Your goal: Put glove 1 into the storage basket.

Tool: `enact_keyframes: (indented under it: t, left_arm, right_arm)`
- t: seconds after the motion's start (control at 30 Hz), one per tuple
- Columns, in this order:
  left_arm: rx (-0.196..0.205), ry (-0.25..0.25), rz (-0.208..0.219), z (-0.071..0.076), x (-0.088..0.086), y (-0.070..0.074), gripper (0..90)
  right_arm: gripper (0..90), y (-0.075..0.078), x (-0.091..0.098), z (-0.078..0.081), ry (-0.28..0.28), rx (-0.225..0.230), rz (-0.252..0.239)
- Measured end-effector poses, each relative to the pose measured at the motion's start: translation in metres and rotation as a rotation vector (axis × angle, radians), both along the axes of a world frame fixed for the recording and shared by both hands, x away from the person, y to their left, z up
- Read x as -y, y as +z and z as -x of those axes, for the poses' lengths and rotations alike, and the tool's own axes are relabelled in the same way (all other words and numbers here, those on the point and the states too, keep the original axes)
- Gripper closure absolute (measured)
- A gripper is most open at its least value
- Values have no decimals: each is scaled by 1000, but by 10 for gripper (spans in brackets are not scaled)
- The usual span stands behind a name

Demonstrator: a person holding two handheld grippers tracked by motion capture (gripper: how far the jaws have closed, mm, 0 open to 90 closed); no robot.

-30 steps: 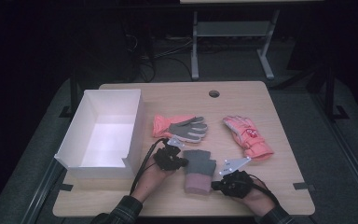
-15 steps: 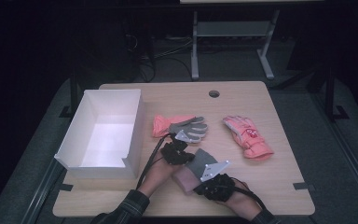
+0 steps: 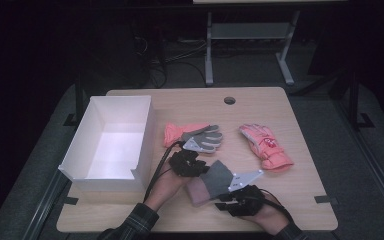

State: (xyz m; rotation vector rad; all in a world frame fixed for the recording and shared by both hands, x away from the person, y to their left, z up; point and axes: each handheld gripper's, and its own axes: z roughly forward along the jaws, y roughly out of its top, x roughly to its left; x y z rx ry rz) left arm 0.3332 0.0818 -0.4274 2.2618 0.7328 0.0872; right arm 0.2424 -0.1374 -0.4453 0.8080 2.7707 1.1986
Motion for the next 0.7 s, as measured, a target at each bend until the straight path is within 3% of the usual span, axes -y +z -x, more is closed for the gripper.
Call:
enact_keyframes:
  t: [0.07, 0.13, 0.3, 0.43, 0.5, 0.7]
  left_arm:
    - [4, -5, -4, 3, -1, 1, 555]
    - [-20, -15, -2, 7, -1, 0, 432]
    - [-17, -77, -53, 15, 7, -4, 223]
    - [-2, -112, -82, 17, 16, -9, 144]
    - [-5, -109, -86, 19, 19, -13, 136]
    - [17, -125, -134, 21, 24, -22, 129]
  right_arm:
    - [548, 3, 12, 1, -33, 18, -6]
    - [471, 4, 24, 2, -78, 26, -10]
    - [271, 0, 53, 0, -190, 26, 3]
    - [136, -5, 73, -1, -277, 41, 15]
    - [133, -7, 82, -1, -304, 42, 27]
    - [110, -8, 93, -4, -358, 51, -3]
